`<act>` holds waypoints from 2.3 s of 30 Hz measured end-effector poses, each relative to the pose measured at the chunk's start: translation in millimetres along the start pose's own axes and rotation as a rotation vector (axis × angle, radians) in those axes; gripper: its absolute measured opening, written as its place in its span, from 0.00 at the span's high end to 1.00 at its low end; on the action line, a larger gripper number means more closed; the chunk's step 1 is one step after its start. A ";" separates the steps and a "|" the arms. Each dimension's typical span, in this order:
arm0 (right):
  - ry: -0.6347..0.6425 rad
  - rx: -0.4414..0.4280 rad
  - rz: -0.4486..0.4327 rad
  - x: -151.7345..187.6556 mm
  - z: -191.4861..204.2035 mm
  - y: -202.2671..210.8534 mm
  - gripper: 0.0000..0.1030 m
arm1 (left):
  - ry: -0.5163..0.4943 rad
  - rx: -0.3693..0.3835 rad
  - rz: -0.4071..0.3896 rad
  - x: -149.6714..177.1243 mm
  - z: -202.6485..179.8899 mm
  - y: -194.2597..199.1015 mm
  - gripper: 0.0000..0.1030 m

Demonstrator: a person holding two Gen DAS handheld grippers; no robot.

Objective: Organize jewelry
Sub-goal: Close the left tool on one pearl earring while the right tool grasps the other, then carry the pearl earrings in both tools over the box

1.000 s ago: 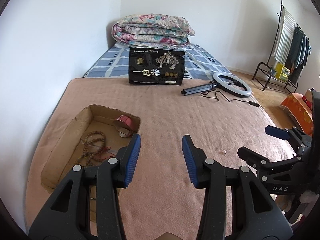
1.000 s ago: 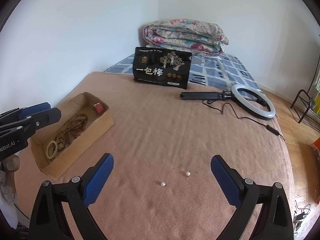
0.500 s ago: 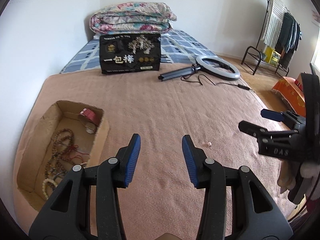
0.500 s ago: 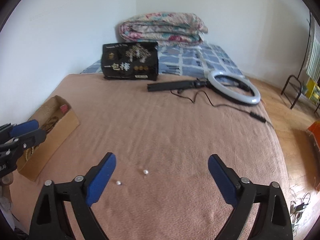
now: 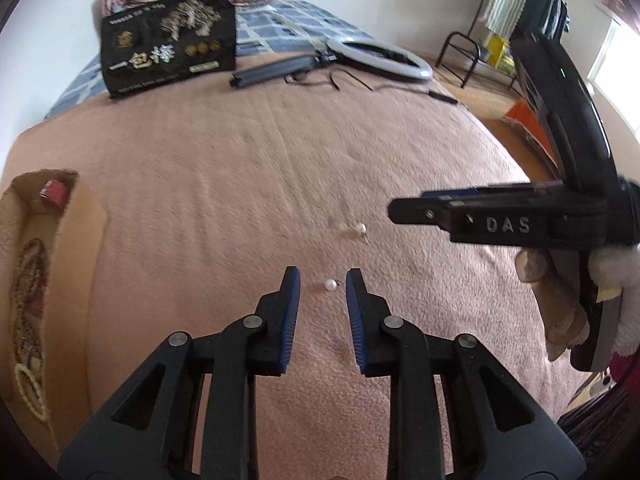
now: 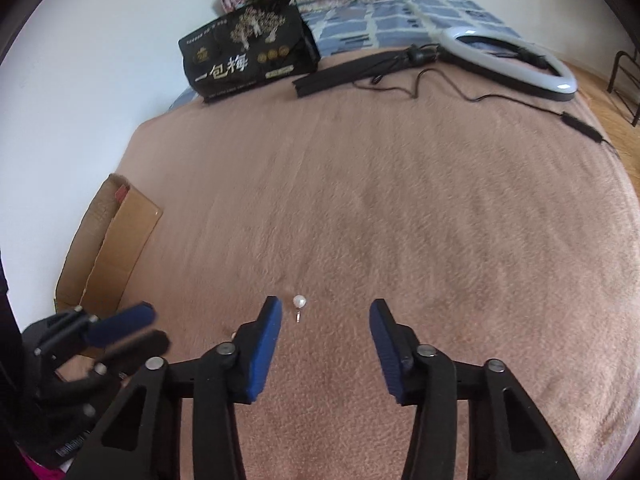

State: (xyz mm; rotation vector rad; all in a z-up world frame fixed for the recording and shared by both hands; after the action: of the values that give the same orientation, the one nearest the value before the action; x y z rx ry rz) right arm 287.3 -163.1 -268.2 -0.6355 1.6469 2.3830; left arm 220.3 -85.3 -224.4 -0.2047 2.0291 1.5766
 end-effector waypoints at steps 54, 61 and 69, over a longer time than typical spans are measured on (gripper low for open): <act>0.016 0.047 -0.059 -9.0 15.1 20.7 0.94 | -0.022 -0.064 -0.031 4.1 11.2 3.5 0.92; 0.067 0.057 -0.128 -14.0 52.0 49.4 0.94 | 0.018 -0.073 -0.099 1.8 30.7 43.6 0.92; 0.131 0.046 -0.179 -19.2 103.9 64.8 0.94 | 0.075 -0.104 -0.178 2.9 65.3 89.2 0.92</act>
State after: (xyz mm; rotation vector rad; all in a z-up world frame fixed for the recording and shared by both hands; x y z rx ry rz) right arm 254.7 -89.6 -174.0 -0.9076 1.6134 2.2139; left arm 200.0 2.7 -160.5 -0.4769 1.9276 1.5837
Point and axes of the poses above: each gripper's, at about its wrist camera, not at the fingertips, and y roughly against the way its jaws point, z to its left, x to its underside, the point moved 10 cm from there along -y, roughly the way its jaws point, and after that the axes turned 1 degree about z, right-handed, at the moved point
